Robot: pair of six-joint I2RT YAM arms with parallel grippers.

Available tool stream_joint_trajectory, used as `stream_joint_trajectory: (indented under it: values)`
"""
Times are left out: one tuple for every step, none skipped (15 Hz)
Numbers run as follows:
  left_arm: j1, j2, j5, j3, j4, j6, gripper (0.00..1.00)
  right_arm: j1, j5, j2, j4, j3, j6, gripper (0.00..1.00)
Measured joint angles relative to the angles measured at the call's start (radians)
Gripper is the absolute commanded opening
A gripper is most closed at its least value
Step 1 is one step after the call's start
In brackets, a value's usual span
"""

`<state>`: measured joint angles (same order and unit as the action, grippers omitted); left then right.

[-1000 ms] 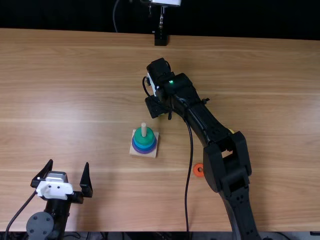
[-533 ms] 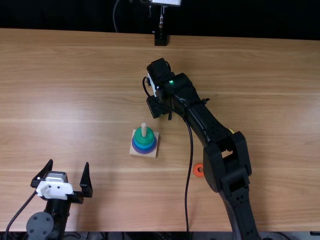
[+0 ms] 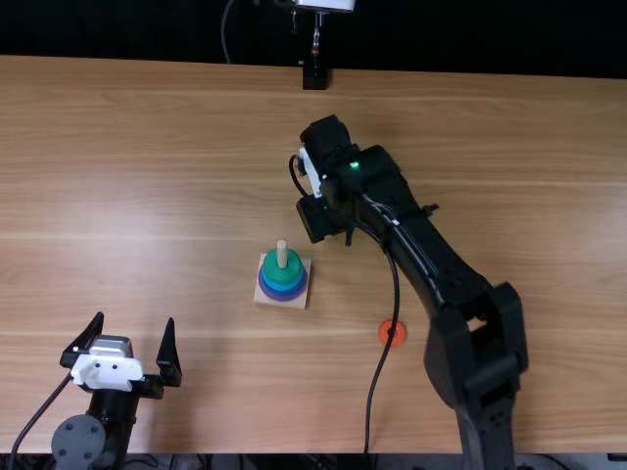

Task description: Build the Hanoi tower: stack the rings onto the peg from bottom to top in this color order: purple, dark blue, light blue, dark green, light green, yellow, orange.

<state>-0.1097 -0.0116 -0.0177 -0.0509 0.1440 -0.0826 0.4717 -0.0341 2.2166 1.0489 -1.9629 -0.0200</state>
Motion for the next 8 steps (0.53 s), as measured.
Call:
stream_joint_trajectory:
  values:
    - [0.0, 0.0, 0.0, 0.0, 0.0, 0.0, 1.0, 0.0, -0.002, -0.059, -0.005, 0.028, 0.001, 0.0]
    - [0.0, 0.0, 0.0, 0.0, 0.0, 0.0, 1.0, 0.0, -0.003, -0.122, -0.008, 0.064, 0.002, 0.0]
    - [0.0, 0.0, 0.0, 0.0, 0.0, 0.0, 1.0, 0.0, -0.003, -0.182, -0.01, 0.098, 0.006, 0.0]
    - [0.0, 0.0, 0.0, 0.0, 0.0, 0.0, 1.0, 0.0, -0.004, -0.236, -0.01, 0.121, 0.018, 0.0]
    - [0.0, 0.0, 0.0, 0.0, 0.0, 0.0, 1.0, 0.005, -0.006, -0.267, -0.008, 0.126, 0.034, 0.0]
    - [0.0, 0.0, 0.0, 0.0, 0.0, 0.0, 1.0, 0.018, -0.006, -0.291, -0.011, 0.126, 0.062, 0.0]
    - [0.0, 0.0, 0.0, 0.0, 0.0, 0.0, 1.0, 0.04, -0.008, -0.306, -0.005, 0.126, 0.091, 0.0]
    - [0.0, 0.0, 0.0, 0.0, 0.0, 0.0, 1.0, 0.063, -0.014, -0.309, 0.001, 0.126, 0.12, 0.0]
